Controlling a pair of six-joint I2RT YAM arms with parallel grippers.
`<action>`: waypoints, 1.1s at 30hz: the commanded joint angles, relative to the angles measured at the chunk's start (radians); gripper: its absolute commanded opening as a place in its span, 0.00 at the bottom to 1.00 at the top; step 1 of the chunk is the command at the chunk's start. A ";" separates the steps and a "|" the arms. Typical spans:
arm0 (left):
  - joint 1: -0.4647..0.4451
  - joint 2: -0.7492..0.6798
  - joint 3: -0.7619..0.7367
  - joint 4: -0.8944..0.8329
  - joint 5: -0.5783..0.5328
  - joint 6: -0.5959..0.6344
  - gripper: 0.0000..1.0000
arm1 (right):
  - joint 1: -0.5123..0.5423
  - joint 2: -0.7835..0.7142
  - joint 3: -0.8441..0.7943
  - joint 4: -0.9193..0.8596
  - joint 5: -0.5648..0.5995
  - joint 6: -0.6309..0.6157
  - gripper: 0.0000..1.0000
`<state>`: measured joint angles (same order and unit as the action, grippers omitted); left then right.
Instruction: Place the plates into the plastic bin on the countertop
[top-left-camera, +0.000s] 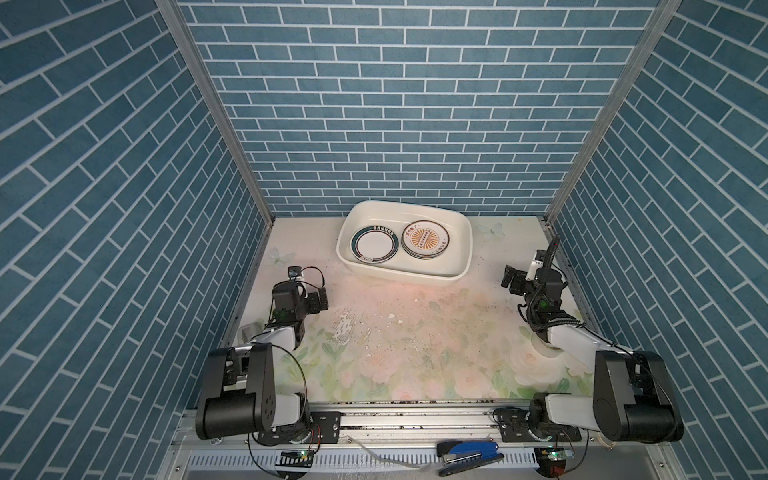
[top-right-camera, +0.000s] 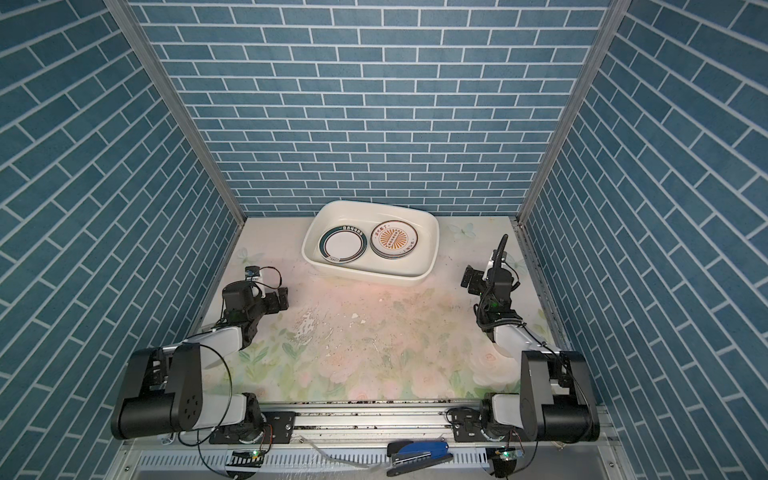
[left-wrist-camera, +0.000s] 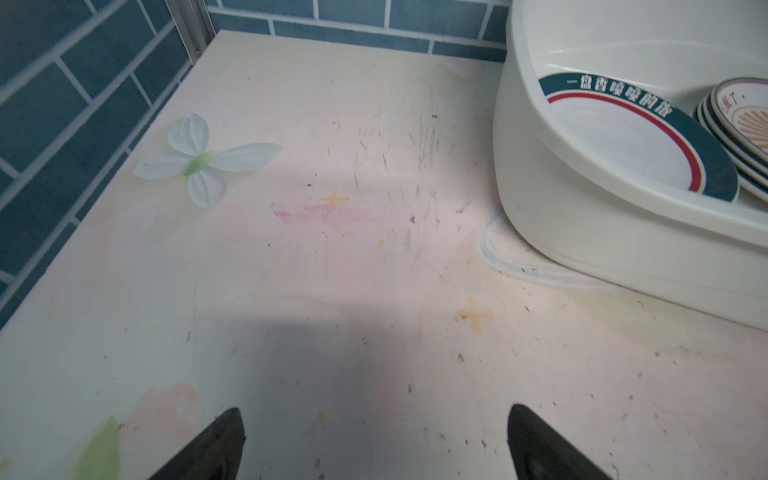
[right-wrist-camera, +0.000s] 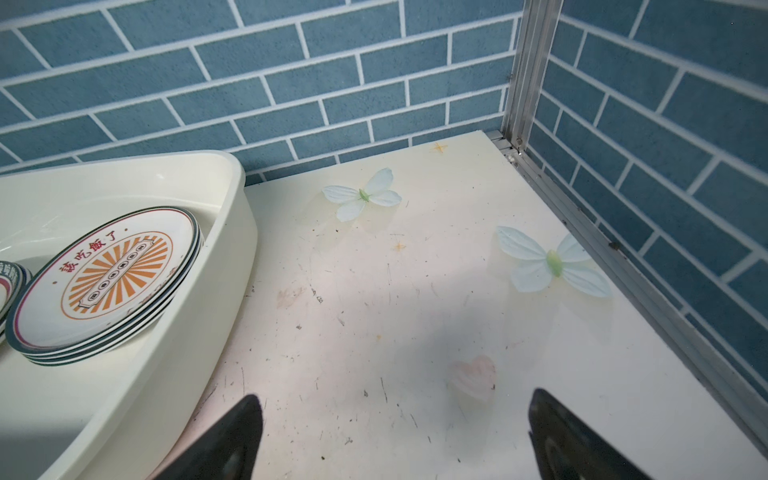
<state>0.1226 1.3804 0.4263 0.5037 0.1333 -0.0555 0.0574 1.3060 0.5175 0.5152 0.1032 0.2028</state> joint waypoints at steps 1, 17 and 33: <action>0.017 0.020 -0.028 0.236 0.028 -0.008 1.00 | -0.007 -0.037 -0.057 0.057 0.039 -0.125 0.99; 0.014 0.190 -0.233 0.782 0.103 0.016 0.99 | -0.058 -0.119 -0.314 0.323 0.039 -0.085 0.99; -0.007 0.173 -0.174 0.659 0.084 0.033 1.00 | -0.145 0.239 -0.141 0.387 -0.153 -0.114 0.98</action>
<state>0.1295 1.5753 0.2108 1.2324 0.2237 -0.0467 -0.0662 1.5394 0.3325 0.9169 0.0109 0.1040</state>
